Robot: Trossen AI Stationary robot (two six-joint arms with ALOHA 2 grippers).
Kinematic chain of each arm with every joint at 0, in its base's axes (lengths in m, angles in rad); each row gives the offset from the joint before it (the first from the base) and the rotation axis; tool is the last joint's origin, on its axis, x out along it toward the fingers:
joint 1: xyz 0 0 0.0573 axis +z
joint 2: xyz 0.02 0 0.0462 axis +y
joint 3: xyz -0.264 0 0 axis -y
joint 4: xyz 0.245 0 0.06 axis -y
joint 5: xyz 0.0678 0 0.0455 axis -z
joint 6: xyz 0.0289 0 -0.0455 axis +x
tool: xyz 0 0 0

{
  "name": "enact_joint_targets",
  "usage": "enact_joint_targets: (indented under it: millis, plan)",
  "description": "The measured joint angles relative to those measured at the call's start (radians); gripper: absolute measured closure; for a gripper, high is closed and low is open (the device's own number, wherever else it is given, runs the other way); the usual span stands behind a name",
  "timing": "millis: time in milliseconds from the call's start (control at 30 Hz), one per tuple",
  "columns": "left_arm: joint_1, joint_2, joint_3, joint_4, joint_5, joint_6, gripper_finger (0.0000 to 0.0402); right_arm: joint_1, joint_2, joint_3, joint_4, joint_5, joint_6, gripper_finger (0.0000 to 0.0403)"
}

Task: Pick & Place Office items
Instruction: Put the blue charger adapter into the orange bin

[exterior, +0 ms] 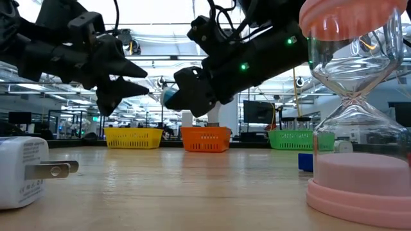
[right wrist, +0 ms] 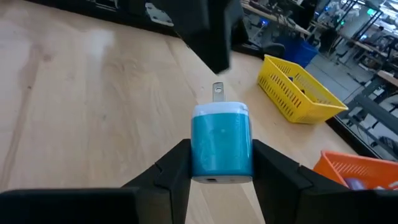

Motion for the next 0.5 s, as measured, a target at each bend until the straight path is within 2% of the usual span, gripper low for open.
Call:
enact_joint_targets:
  millis: [267, 500]
  plan:
    - [0.033, 0.005, 0.032, -0.064, 0.025, -0.068, 0.0125, 0.003, 0.000, 0.000, 0.038, 0.046, -0.046, 0.0271]
    - [0.034, 0.044, 0.181, -0.271, 0.023, -0.037, 0.0084, 0.008, 0.000, 0.000, 0.064, 0.046, -0.076, 0.0271]
